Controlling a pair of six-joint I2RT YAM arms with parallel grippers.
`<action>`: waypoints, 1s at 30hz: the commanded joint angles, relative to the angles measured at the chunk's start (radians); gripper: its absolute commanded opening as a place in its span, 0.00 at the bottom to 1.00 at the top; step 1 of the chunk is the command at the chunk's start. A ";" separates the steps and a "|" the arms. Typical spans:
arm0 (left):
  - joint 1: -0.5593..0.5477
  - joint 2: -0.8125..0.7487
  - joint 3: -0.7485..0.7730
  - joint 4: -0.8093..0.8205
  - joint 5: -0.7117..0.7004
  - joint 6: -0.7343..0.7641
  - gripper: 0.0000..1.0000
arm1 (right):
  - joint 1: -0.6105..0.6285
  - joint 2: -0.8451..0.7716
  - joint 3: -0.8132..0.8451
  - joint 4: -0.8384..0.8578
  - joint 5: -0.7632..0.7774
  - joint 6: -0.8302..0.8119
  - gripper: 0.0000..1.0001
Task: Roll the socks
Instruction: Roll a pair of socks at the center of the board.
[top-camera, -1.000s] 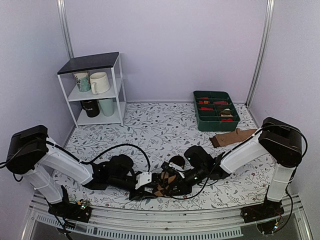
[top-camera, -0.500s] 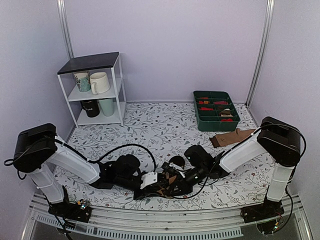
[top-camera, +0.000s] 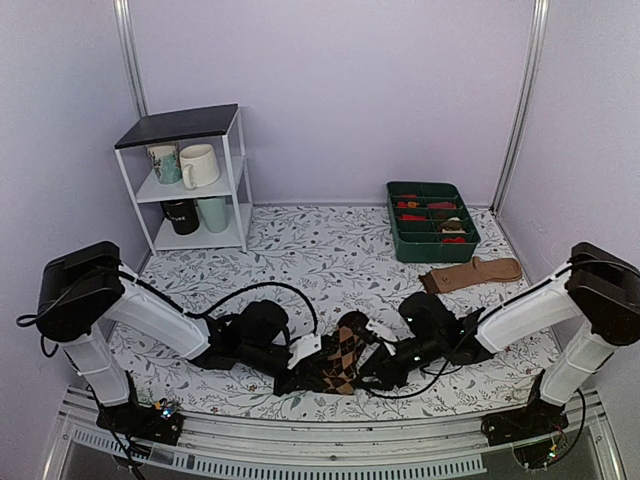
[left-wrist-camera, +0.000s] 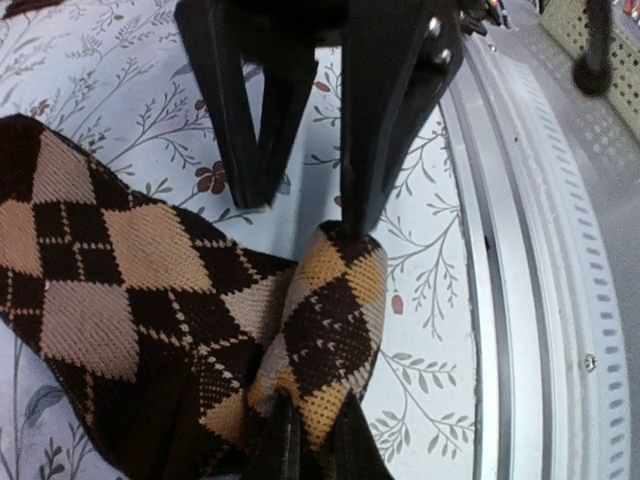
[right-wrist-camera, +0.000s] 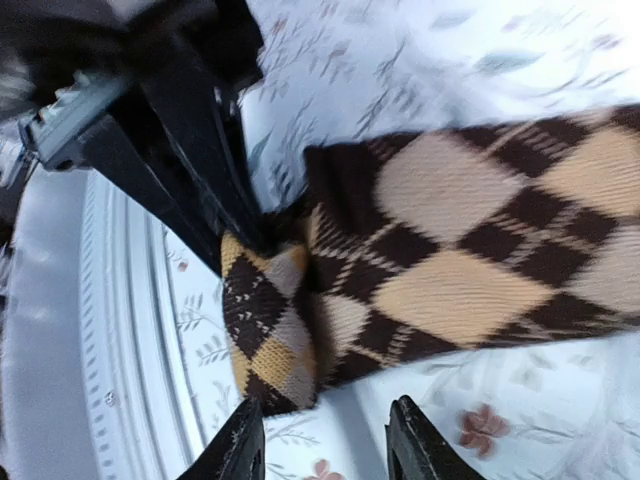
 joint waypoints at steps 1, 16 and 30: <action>0.044 0.057 0.017 -0.131 0.116 -0.146 0.00 | -0.006 -0.196 -0.160 0.264 0.253 -0.017 0.42; 0.137 0.192 0.096 -0.312 0.300 -0.263 0.00 | 0.241 -0.075 -0.130 0.299 0.419 -0.435 0.54; 0.151 0.199 0.092 -0.308 0.315 -0.261 0.00 | 0.272 0.074 -0.054 0.245 0.487 -0.457 0.54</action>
